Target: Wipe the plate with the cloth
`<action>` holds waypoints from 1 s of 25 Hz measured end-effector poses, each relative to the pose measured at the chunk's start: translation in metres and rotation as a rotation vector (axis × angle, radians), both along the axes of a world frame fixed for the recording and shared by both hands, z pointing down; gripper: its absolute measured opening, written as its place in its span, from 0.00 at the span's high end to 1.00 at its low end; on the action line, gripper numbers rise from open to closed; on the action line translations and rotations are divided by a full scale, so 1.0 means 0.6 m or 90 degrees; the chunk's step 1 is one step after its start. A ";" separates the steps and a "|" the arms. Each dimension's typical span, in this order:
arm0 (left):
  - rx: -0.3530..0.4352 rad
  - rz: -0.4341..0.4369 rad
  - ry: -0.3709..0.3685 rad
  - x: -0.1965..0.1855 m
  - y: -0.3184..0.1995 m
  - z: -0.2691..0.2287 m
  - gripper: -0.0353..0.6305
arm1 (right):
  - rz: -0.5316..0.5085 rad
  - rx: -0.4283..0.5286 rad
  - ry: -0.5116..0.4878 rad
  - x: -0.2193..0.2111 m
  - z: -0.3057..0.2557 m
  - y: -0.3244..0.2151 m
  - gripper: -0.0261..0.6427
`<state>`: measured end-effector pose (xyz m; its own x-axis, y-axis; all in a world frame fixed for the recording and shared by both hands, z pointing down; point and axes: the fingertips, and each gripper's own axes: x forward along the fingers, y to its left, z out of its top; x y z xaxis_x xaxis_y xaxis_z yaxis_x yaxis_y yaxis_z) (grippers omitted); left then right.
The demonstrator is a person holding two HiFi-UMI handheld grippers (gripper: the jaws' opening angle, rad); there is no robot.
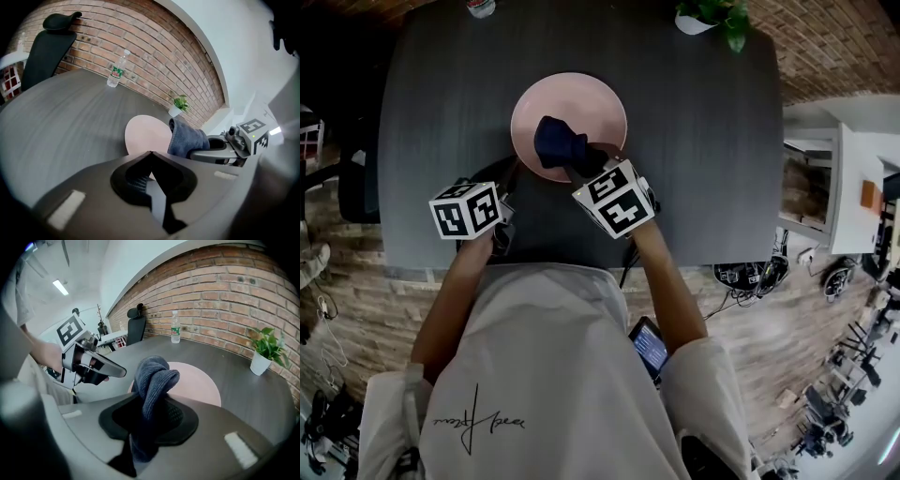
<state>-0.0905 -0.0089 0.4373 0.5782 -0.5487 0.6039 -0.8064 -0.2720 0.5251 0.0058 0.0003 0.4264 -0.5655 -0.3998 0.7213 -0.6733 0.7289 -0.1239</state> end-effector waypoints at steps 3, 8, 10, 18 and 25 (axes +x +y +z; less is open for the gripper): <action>0.014 0.010 0.003 0.009 0.005 -0.016 0.93 | 0.027 0.010 -0.025 0.008 -0.019 0.005 0.82; 0.039 0.029 0.006 0.021 0.012 -0.043 0.93 | 0.058 0.053 -0.037 0.023 -0.053 0.017 0.82; 0.041 0.026 0.020 0.022 0.013 -0.053 0.93 | 0.069 0.073 -0.045 0.021 -0.070 0.020 0.82; 0.086 0.035 0.030 0.046 0.013 -0.100 0.93 | 0.098 0.087 -0.081 0.034 -0.094 0.045 0.82; 0.132 0.082 -0.017 0.060 0.031 -0.122 0.93 | 0.147 0.073 -0.093 0.054 -0.098 0.063 0.83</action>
